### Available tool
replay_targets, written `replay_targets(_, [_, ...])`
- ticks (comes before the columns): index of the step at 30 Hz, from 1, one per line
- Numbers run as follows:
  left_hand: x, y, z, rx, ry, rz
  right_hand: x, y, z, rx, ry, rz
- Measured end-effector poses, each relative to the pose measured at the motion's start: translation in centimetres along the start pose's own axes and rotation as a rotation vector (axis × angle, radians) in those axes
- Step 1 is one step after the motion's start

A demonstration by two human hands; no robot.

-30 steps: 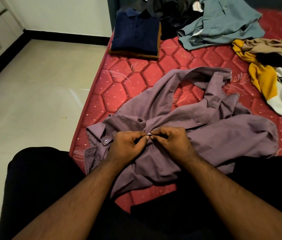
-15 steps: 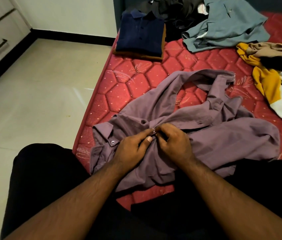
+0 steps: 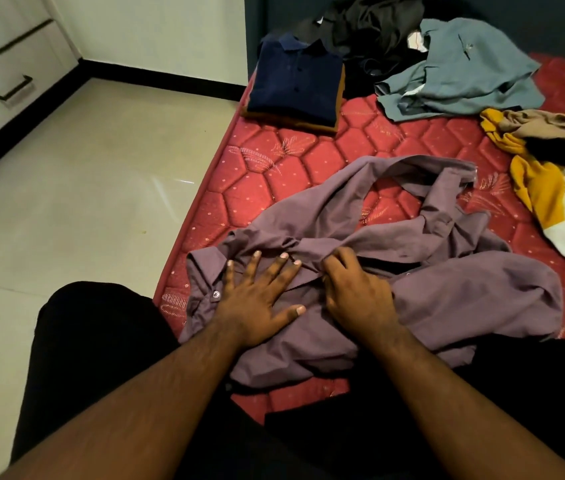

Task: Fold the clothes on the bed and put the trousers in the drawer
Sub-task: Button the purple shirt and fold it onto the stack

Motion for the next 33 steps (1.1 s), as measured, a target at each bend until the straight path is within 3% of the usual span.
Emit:
replay_targets(5, [-0.6, -0.1, -3.0, -0.072, 0.062, -0.073, 0.5, 1.3, 2.9, 0.138, 0.031, -0.377])
replay_targets(7, [-1.1, -0.1, -3.7, -0.067, 0.076, -0.084, 0.2, 1.9, 4.5, 0.184, 0.101, -0.446])
replay_targets(12, [-2.0, -0.5, -3.4, -0.033, 0.127, -0.051, -0.6, 1.1, 4.4, 0.093, 0.084, -0.341])
replay_targets(15, [-3.6, -0.5, -1.4, 0.020, 0.098, 0.243, -1.0, 1.7, 3.4, 0.054, 0.230, -0.204])
replay_targets(17, [-4.3, 0.4, 0.4, 0.139, -0.011, 0.463, -1.0, 2.0, 2.0, -0.065, 0.190, -0.102])
replay_targets(18, [-4.3, 1.0, 1.0, 0.180, -0.096, 0.491, -0.7, 1.8, 1.3, -0.108, 0.165, -0.084])
replay_targets(23, [-2.4, 2.8, 0.6, 0.179, -0.369, 0.370, 1.6, 1.6, -0.6, -0.218, 0.013, -0.159])
replay_targets(26, [-1.8, 2.7, -0.4, 0.145, -0.517, 0.408, 2.0, 2.3, -0.9, -0.192, 0.025, -0.157])
replay_targets(30, [-2.0, 2.6, -0.7, 0.148, -0.558, 0.434, 2.3, 1.7, -1.3, -0.293, 0.079, -0.081])
replay_targets(33, [-2.4, 2.7, -1.0, 0.017, -0.667, 0.420, 2.7, 1.5, -1.1, -0.357, 0.065, -0.073])
Point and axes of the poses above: each hand's wrist, its own y-axis towards the middle knuckle, its own x-axis out of the palm, z = x × y, the point moved 4 cm from there along y, towards the middle knuckle, and after that the axes turned 9 degrees about x, right-handed, at the moved point
